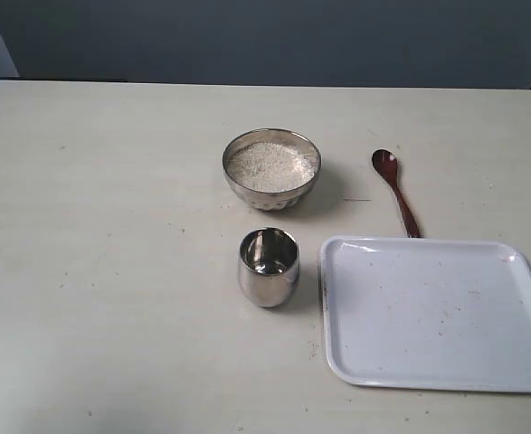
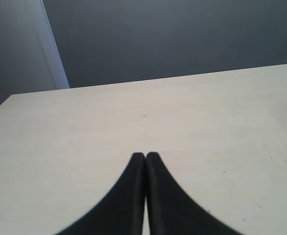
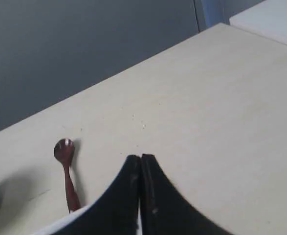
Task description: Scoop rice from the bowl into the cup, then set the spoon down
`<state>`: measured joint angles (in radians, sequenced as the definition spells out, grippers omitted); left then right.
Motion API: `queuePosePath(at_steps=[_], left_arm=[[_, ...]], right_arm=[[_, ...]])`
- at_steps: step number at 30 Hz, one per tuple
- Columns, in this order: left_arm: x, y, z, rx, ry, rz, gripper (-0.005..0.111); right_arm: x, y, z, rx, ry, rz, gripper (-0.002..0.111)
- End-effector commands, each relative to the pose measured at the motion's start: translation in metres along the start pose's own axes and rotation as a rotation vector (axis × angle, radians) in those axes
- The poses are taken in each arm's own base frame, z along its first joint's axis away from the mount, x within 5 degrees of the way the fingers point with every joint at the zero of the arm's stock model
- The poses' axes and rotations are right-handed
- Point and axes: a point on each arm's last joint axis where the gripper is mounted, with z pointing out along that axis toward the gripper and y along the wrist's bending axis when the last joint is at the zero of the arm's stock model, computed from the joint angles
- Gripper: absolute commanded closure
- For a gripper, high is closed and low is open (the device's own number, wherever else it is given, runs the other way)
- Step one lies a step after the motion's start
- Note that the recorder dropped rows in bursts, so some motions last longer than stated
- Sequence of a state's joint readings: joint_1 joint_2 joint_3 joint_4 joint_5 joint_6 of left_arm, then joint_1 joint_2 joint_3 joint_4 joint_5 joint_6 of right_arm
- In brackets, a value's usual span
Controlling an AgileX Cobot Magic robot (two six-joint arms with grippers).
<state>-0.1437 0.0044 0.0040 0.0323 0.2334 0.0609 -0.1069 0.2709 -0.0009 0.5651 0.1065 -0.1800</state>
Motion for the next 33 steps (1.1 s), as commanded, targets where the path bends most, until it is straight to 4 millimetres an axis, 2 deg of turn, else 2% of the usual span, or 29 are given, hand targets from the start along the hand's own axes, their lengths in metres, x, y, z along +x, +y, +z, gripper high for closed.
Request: queuePosePath(at_steps=[1, 6, 12, 17, 18, 20, 21, 24, 26, 29, 30, 33], left_arm=[[-0.002, 0.0, -0.001, 0.007, -0.011, -0.004, 0.106], [-0.002, 0.0, -0.001, 0.007, -0.011, -0.004, 0.106], [-0.002, 0.0, -0.001, 0.007, -0.011, -0.004, 0.106], [-0.002, 0.0, -0.001, 0.007, -0.011, -0.004, 0.106], [-0.002, 0.0, -0.001, 0.007, -0.011, -0.004, 0.106], [-0.002, 0.0, -0.001, 0.007, -0.011, -0.004, 0.106], [-0.002, 0.0, -0.001, 0.007, -0.011, -0.004, 0.106], [-0.002, 0.0, -0.001, 0.007, -0.011, -0.004, 0.106], [-0.002, 0.0, -0.001, 0.007, -0.011, -0.004, 0.106], [-0.002, 0.0, -0.001, 0.007, -0.011, -0.004, 0.106], [-0.002, 0.0, -0.001, 0.007, -0.011, -0.004, 0.106], [-0.002, 0.0, -0.001, 0.007, -0.011, -0.004, 0.106]], right_arm=[[-0.006, -0.001, 0.0, 0.003, -0.068, 0.118, 0.108], [-0.012, -0.004, -0.001, 0.012, -0.142, 0.389, 0.108], [-0.011, -0.004, -0.001, 0.003, -0.135, 0.59, 0.108], [-0.01, -0.002, 0.0, -0.004, -0.112, 0.502, 0.108], [-0.015, 0.002, -0.001, -0.026, -0.107, 0.461, 0.108], [-0.037, 0.018, -0.007, -0.095, -0.111, 0.308, 0.108], [-0.055, 0.028, -0.013, -0.134, -0.13, 0.205, 0.108], [-0.121, 0.063, -0.035, -0.212, -0.194, -0.044, 0.109], [-0.164, 0.084, -0.039, -0.214, -0.156, -0.205, 0.109], [-0.213, 0.105, -0.021, -0.179, 0.019, -0.339, 0.109], [-0.223, 0.109, -0.013, -0.168, 0.102, -0.353, 0.109], [-0.253, 0.119, 0.027, -0.127, 0.302, -0.4, 0.109]])
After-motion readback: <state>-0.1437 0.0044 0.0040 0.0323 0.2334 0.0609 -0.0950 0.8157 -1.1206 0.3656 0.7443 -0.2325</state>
